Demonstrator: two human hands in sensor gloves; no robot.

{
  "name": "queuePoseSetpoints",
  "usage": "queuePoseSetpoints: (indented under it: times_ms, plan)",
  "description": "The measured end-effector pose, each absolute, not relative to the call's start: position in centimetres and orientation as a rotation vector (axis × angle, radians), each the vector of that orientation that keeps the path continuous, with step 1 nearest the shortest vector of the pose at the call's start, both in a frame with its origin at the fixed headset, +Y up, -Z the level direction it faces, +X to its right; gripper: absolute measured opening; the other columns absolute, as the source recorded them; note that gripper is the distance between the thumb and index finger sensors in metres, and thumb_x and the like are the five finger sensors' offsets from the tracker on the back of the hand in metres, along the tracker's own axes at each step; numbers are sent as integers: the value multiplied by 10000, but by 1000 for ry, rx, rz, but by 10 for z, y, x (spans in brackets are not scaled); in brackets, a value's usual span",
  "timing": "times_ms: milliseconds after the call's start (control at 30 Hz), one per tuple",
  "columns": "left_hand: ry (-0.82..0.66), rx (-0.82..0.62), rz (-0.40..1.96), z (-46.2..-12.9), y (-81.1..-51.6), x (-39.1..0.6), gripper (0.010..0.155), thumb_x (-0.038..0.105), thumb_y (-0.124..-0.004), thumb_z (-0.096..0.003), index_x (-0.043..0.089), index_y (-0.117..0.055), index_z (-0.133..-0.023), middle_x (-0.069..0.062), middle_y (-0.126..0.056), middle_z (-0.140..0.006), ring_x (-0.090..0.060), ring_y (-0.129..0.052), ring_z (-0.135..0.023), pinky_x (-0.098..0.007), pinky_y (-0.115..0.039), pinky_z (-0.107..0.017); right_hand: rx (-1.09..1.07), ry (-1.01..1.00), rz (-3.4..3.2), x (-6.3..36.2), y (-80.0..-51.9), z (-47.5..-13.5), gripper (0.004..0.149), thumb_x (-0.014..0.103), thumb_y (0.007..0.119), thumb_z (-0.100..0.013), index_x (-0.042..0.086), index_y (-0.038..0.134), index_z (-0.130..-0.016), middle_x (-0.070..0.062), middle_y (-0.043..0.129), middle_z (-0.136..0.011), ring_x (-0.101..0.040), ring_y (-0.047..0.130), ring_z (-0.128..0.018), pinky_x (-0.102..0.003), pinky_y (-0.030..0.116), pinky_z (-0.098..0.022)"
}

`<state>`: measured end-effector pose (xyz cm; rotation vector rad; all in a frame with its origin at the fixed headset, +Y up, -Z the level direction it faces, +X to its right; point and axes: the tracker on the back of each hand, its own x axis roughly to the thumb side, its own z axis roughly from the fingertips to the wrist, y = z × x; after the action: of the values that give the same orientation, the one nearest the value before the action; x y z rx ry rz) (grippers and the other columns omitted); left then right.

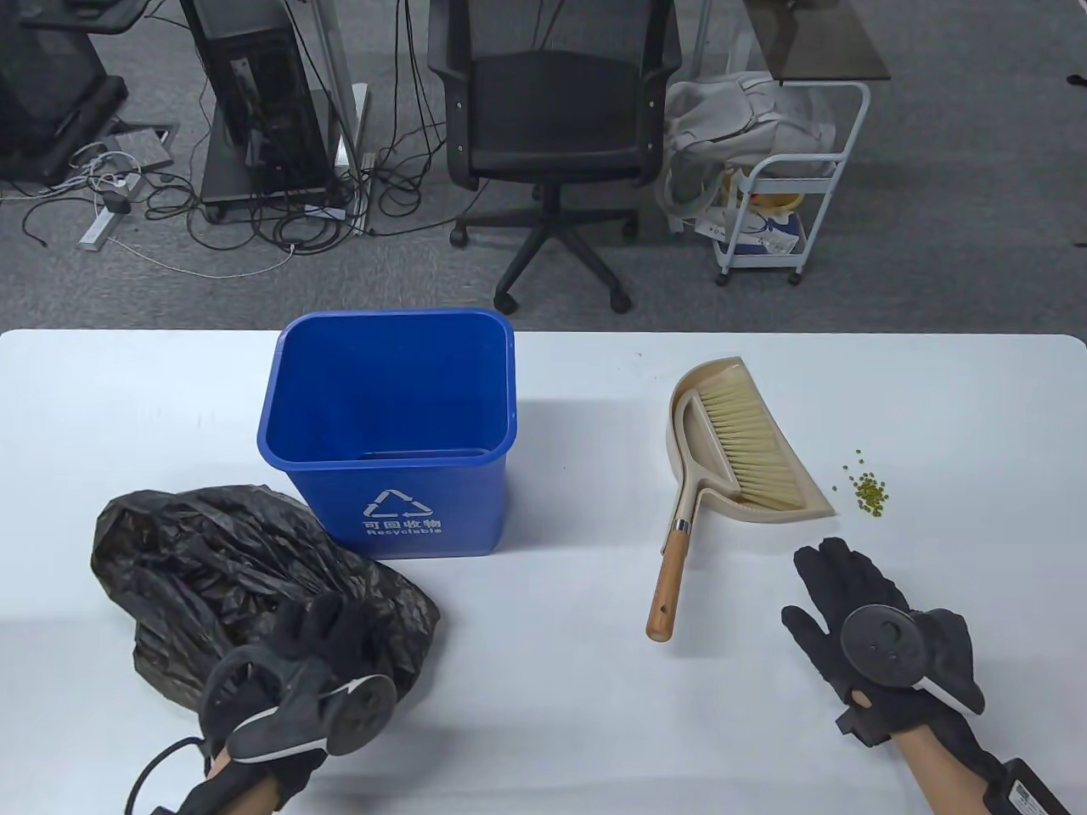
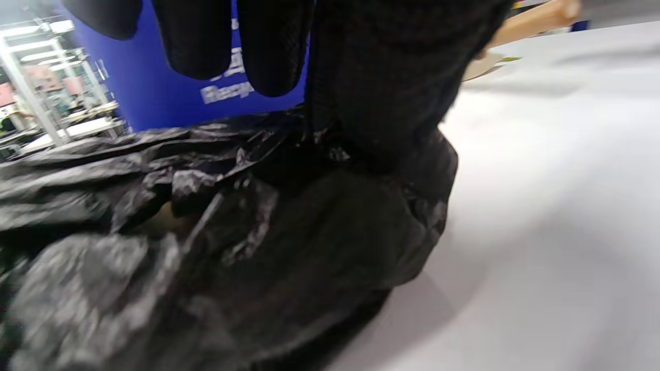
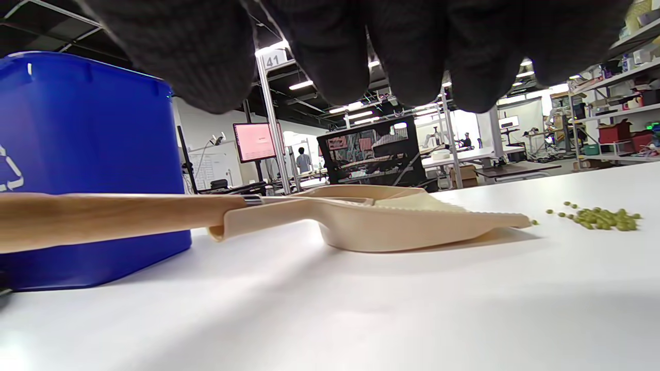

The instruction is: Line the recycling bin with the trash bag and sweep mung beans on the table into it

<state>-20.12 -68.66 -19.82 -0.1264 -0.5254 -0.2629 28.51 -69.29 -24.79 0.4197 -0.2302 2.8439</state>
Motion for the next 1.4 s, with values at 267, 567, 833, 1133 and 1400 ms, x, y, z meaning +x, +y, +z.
queuePoseSetpoints:
  times_ms: [267, 567, 833, 1133, 1400]
  plan:
    - [-639, -48, -252, -200, -675, -147, 372, 246, -984, -391, 114, -1028, -736, -212, -676, -1150, -604, -619, -1049, -788, -501, -719, 545, -268, 2820, 260, -683, -236, 718, 427, 759, -488, -24, 702, -1044, -406, 664, -1021, -657, 716, -866, -728, 633, -570]
    - [-733, 30, -226, -206, -664, -92, 373, 258, -979, -391, 130, -1028, -738, -202, -665, -1159, -589, -617, -1062, -781, -498, -733, 707, -249, 2715, 224, -654, -233, 677, 416, 764, -493, -37, 773, -996, -401, 693, -1009, -648, 729, -862, -727, 635, -568]
    - [-770, 89, -115, -208, -656, -62, 375, 265, -979, -391, 134, -1027, -739, -196, -658, -1166, -584, -622, -1066, -776, -499, -740, 972, -131, 2683, 160, -644, -225, 731, 445, 820, -467, -32, 750, -1016, -399, 652, -1040, -660, 675, -895, -736, 598, -592]
    - [-794, 187, -67, -203, -647, -51, 378, 276, -983, -384, 139, -1027, -734, -188, -667, -1163, -574, -635, -1066, -772, -504, -742, 1104, 104, 2733, 99, -656, -236, 798, 471, 881, -415, -71, 773, -991, -437, 491, -1094, -717, 507, -925, -772, 496, -608]
    - [-733, 294, -39, -197, -637, -80, 583, 451, -933, -364, 131, -961, -850, -227, -655, -1156, -593, -654, -1038, -776, -527, -718, 1047, -165, 2807, 95, -656, -241, 391, 279, 915, -417, 7, 983, -691, -358, 695, -1040, -638, 637, -926, -743, 553, -607]
